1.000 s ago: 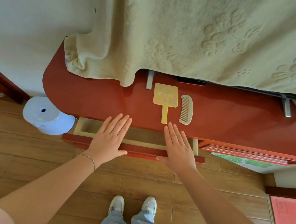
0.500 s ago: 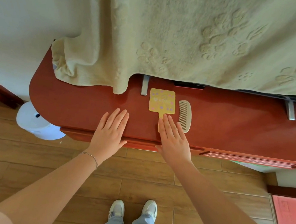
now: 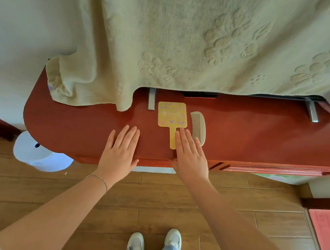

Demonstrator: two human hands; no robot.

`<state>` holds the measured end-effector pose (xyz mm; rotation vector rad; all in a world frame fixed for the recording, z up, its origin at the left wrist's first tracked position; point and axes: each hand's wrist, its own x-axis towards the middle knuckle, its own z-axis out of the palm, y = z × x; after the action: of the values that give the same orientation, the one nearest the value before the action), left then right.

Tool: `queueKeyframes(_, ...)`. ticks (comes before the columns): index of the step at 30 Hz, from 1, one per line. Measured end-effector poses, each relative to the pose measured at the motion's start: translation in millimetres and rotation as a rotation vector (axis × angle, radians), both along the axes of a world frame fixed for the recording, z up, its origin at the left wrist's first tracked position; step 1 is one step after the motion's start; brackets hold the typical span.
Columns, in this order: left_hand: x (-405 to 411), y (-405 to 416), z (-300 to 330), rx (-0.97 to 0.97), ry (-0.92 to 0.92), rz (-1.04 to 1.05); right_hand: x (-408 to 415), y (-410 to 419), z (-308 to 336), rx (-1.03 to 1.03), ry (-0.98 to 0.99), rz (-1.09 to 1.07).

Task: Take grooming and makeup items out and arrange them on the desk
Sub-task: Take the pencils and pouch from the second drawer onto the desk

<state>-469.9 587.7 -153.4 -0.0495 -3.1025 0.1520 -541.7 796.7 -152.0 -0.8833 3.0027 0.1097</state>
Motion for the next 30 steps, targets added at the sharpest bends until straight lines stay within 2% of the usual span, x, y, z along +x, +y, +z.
queueKeyframes(6,7.0,47.9,18.6,0.060,0.020,-0.277,38.7,46.8,11.7,-0.119,-0.010,-0.097)
queueKeyframes(17,-8.5,206.3,36.4,0.178,-0.001,-0.737,142.3,223.3,42.0,-0.197,-0.047,-0.720)
queueKeyframes(24,2.2,294.9,32.8,0.156,-0.031,-0.911,209.1,309.3,48.1,-0.163,-0.054,-0.963)
queueKeyframes(30,7.0,346.0,27.2,0.142,-0.021,-0.924,233.4,361.9,49.3,-0.145,-0.127,-0.972)
